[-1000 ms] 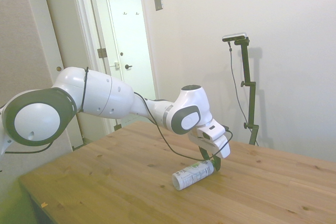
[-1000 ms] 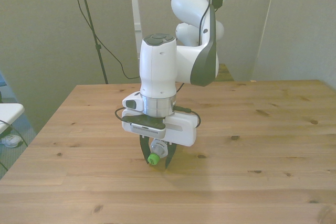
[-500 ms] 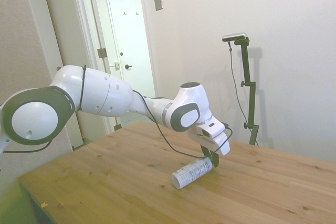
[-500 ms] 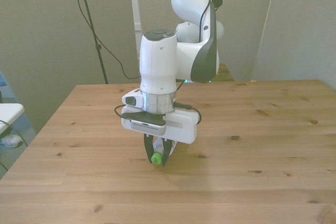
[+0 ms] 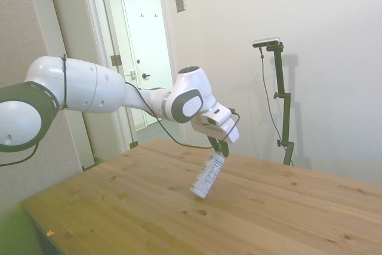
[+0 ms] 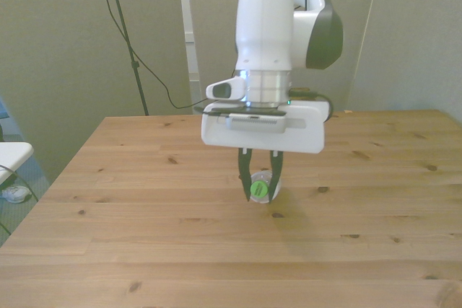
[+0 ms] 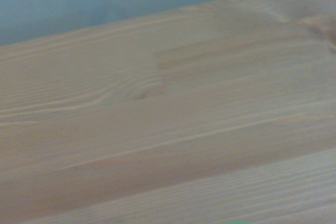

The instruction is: Stand the water bottle

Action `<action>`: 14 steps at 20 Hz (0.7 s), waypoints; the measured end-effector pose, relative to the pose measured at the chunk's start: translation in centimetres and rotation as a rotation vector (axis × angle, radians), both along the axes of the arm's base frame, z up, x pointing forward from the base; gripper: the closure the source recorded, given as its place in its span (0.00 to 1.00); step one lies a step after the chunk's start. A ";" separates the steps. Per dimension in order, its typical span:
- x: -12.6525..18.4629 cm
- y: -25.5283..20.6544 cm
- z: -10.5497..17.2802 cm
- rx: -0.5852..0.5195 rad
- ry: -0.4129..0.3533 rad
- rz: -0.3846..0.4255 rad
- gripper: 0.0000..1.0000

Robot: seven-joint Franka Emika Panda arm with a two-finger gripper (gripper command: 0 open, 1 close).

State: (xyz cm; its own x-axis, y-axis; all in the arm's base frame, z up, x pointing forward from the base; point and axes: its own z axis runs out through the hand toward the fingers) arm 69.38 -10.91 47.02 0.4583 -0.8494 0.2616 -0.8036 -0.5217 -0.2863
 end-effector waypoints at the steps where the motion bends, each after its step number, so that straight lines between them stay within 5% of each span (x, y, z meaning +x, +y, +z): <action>1: 0.0 1.1 0.9 -0.010 -0.020 0.012 1.00; 9: -1.3 8.9 8.2 -0.099 -0.213 0.091 1.00; 14: -2.1 12.3 8.3 -0.166 -0.333 0.132 1.00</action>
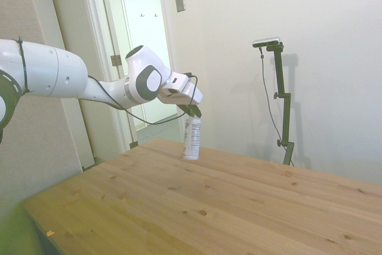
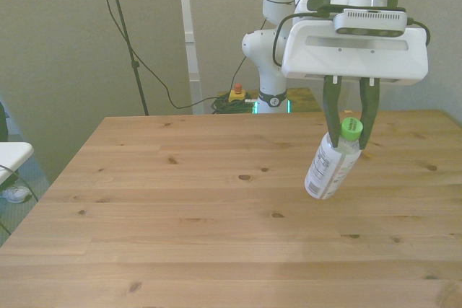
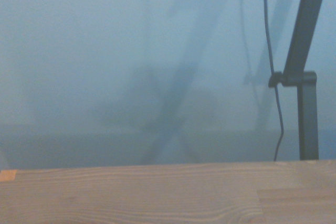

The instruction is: Stand the water bottle

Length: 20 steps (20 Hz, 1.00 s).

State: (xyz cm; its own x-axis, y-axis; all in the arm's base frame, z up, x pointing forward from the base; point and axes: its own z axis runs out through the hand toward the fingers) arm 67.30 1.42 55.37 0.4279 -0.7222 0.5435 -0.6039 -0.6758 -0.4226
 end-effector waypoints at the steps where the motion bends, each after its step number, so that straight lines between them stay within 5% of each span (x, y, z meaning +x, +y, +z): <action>1: 0.0 0.2 -0.5 -0.015 -0.024 0.002 1.00; 10: 0.3 -0.3 -3.6 -0.032 -0.205 -0.001 1.00; 20: 1.3 -1.6 -10.8 0.011 -0.266 0.038 1.00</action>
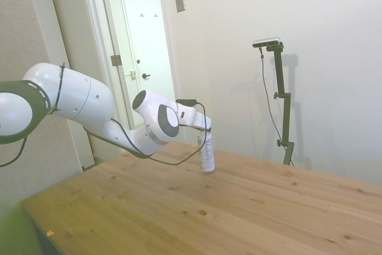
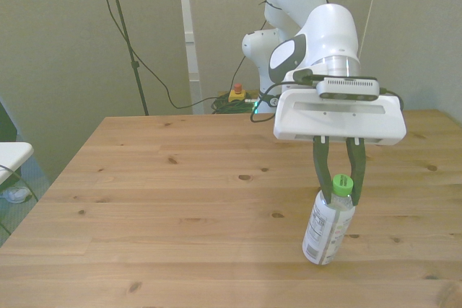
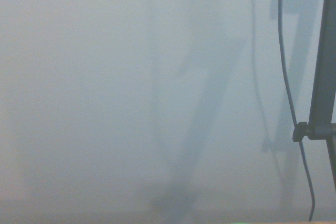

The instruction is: Stand the water bottle

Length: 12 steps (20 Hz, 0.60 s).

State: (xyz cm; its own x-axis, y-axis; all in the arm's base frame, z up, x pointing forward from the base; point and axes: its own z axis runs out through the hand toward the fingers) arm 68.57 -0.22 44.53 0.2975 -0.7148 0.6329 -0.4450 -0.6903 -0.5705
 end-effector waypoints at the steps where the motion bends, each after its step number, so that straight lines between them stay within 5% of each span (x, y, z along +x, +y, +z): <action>1: 0.0 0.1 0.0 0.000 -0.006 0.003 1.00; 9: -1.4 -0.3 -0.2 0.015 -0.039 0.000 1.00; 10: -1.6 -0.3 -0.3 0.018 -0.040 -0.002 0.00; 12: -2.0 -0.6 -0.5 0.024 -0.035 -0.008 0.00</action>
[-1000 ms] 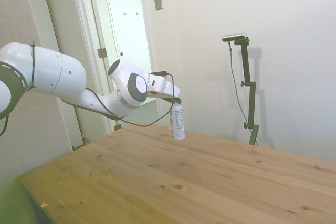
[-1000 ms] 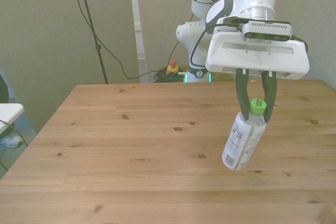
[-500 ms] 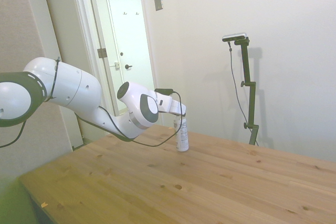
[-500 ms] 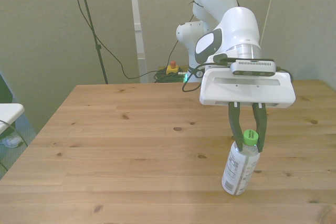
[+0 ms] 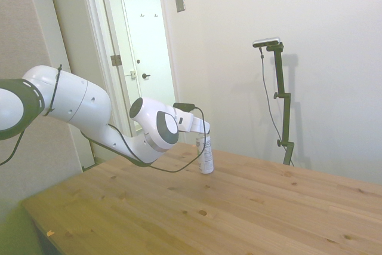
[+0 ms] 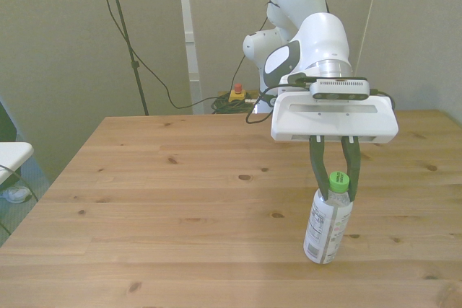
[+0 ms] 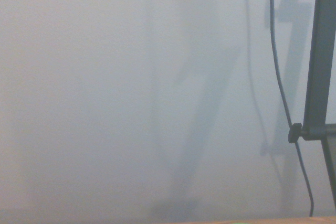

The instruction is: Stand the water bottle

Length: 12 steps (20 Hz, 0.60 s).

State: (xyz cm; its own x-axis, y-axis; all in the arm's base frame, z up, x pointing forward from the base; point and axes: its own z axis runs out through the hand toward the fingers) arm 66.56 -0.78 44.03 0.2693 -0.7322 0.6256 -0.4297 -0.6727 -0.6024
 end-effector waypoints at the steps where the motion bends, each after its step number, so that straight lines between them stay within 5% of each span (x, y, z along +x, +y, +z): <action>1: -0.2 -0.2 0.0 0.002 0.002 -0.004 0.00; 12: -1.8 -1.3 -0.1 0.005 -0.002 -0.032 0.00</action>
